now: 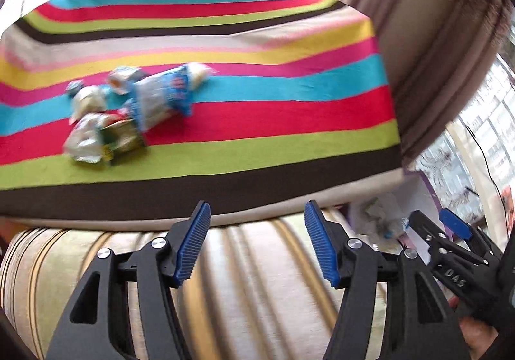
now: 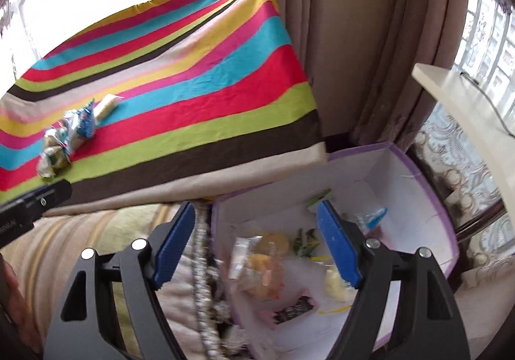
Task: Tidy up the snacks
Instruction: 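Return both open tools to the snacks on the table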
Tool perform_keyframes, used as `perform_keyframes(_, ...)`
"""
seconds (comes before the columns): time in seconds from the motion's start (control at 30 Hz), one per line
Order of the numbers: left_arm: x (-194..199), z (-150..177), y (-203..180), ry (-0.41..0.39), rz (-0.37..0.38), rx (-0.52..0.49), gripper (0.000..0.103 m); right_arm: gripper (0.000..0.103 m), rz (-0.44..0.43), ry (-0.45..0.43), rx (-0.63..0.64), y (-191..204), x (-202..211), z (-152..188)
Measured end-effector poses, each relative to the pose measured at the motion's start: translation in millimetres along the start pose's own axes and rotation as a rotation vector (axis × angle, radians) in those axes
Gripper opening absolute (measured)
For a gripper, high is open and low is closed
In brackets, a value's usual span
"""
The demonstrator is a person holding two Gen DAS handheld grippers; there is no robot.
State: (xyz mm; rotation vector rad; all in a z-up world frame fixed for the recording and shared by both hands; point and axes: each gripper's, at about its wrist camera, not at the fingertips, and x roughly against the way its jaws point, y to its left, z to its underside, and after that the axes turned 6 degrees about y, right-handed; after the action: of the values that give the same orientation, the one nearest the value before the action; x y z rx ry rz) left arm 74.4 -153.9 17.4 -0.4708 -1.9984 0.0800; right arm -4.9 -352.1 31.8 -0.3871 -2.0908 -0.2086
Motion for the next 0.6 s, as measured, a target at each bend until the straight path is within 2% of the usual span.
perform_keyframes(0.43, 19.5, -2.9, 123.2, -0.025, -0.02, 0.255, 0.06, 0.079, -0.072, 0.051, 0.156, 84.5, -18.7, -20.7)
perform_keyframes(0.5, 19.3, -10.3, 141.2, -0.039, -0.034, 0.306, 0.06, 0.079, -0.103, 0.038, 0.148, 93.9, -23.0, -30.9)
perform_keyframes(0.6, 19.3, -20.6, 166.3, -0.038, -0.058, 0.36, 0.061, 0.079, -0.105, 0.024, 0.121, 107.5, -33.5, -47.7)
